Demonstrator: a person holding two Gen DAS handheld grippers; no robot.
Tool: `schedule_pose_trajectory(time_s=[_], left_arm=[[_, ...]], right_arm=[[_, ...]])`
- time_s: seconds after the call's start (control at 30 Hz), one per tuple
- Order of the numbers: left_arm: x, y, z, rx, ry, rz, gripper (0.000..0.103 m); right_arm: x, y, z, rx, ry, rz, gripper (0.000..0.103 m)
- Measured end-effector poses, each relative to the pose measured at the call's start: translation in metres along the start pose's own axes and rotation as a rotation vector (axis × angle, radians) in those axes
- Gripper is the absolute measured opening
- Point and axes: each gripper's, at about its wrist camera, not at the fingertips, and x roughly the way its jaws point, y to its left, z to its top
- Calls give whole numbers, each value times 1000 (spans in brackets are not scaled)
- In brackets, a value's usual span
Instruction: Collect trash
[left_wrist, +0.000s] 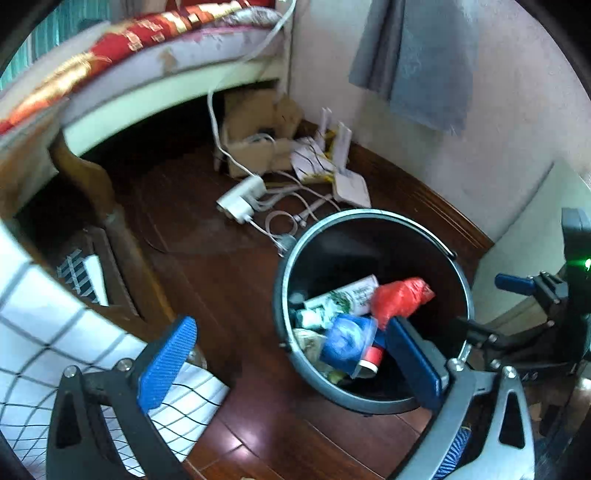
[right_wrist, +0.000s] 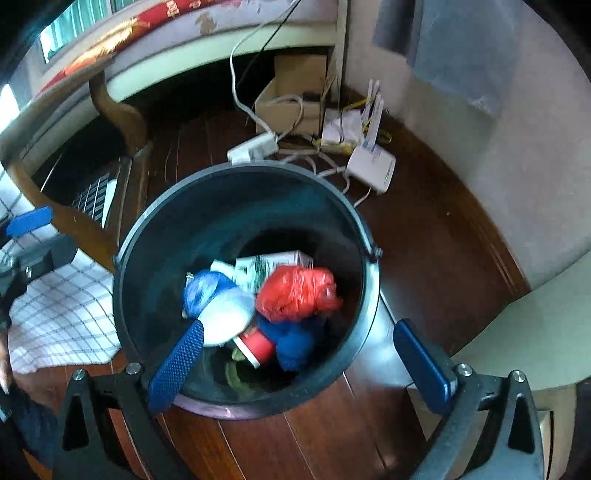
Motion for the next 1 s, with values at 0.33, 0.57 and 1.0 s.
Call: schedule_pose_trajectory(time_s=[0.33, 0.57, 1.0], left_arm=[[-65, 25, 4, -47, -99, 79, 103], [-103, 37, 0, -75, -137, 112, 103], [-192, 44, -21, -80, -245, 174, 103]], right_arm=[[-61, 31, 25, 22, -107, -10, 103], [-114, 69, 27, -30, -176, 4, 103], [-217, 128, 7, -109, -303, 18, 103]])
